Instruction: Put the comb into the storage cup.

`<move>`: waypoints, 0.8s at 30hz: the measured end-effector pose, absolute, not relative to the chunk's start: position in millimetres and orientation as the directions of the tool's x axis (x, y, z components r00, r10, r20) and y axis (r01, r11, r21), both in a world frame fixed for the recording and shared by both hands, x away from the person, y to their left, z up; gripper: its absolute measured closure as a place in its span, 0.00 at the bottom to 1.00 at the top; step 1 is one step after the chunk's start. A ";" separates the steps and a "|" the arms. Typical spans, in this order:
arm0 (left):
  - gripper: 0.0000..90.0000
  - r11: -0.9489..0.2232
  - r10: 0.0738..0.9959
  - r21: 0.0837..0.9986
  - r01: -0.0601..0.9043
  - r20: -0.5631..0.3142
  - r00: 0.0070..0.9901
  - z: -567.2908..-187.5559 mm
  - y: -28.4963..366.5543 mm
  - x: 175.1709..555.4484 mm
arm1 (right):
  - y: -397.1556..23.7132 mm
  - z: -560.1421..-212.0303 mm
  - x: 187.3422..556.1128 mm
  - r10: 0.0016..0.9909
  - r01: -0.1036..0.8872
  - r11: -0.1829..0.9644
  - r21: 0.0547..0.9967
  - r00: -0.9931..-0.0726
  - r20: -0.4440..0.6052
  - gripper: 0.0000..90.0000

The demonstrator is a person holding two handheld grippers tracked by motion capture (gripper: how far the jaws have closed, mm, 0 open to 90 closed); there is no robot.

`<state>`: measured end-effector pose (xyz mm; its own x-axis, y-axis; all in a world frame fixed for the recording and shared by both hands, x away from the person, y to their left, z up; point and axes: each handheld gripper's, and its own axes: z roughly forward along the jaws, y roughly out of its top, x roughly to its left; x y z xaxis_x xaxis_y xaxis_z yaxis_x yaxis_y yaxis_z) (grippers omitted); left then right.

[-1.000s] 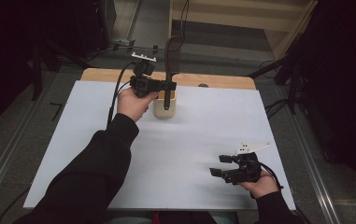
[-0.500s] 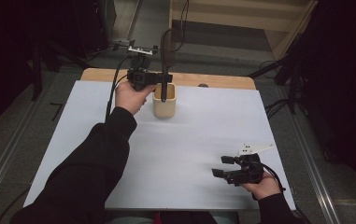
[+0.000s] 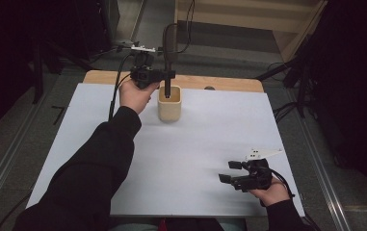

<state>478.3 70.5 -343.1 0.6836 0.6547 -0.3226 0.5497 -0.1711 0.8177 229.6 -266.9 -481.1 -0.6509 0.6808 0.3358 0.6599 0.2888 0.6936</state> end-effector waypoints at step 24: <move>0.81 -0.169 0.663 0.835 0.524 -0.297 0.687 -365.9 61.5 496.7 | -269.4 -479.3 229.6 0.690 0.660 0.270 0.701 -0.641 0.337 0.28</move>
<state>496.7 61.5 -365.9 0.6873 0.6631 -0.2966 0.5235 -0.1691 0.8351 229.6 -269.4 -479.3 -0.6406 0.6901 0.3366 0.6597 0.2704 0.7011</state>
